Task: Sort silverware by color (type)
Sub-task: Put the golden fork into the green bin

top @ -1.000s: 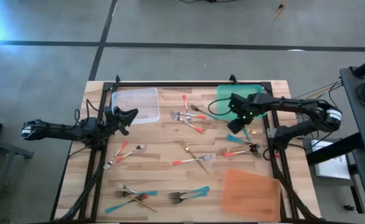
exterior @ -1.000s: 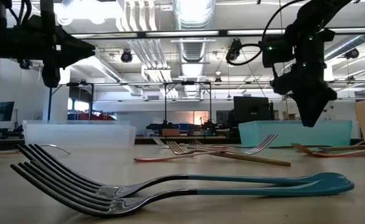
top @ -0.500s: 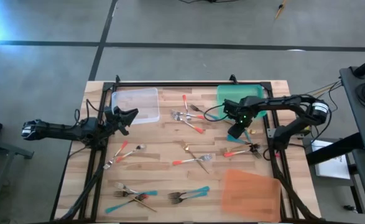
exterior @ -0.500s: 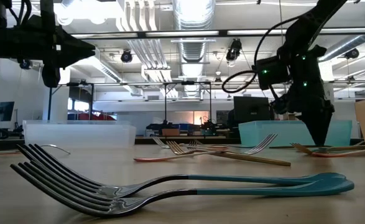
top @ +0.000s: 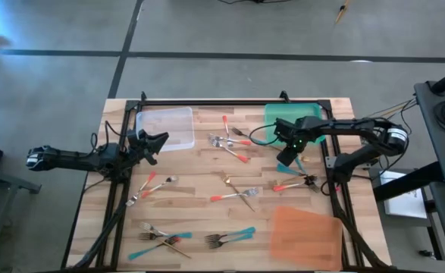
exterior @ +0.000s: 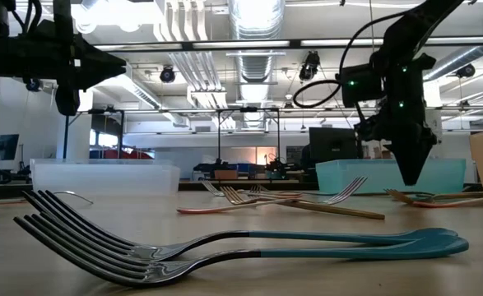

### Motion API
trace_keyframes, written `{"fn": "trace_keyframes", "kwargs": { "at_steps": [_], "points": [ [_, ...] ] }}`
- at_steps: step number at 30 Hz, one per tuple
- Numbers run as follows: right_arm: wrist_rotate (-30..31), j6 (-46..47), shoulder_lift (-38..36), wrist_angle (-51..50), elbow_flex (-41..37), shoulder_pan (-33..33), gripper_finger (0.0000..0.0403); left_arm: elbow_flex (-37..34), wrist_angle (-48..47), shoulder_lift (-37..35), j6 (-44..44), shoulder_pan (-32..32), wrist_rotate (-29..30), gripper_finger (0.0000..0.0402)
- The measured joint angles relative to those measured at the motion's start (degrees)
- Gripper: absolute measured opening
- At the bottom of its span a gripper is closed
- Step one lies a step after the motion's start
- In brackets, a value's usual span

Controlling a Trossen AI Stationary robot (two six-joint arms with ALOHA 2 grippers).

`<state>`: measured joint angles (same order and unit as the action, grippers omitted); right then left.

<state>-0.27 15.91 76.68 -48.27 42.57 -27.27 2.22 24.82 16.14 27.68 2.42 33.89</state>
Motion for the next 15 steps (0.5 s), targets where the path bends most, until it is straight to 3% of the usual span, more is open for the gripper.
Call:
{"fn": "trace_keyframes", "kwargs": {
  "at_steps": [15],
  "points": [
    [2.03,-2.42,5.42,4.25,-1.06,0.02,0.0082,0.02,0.00,0.00,0.02,-0.02,0.00,0.0046]
  ]
}}
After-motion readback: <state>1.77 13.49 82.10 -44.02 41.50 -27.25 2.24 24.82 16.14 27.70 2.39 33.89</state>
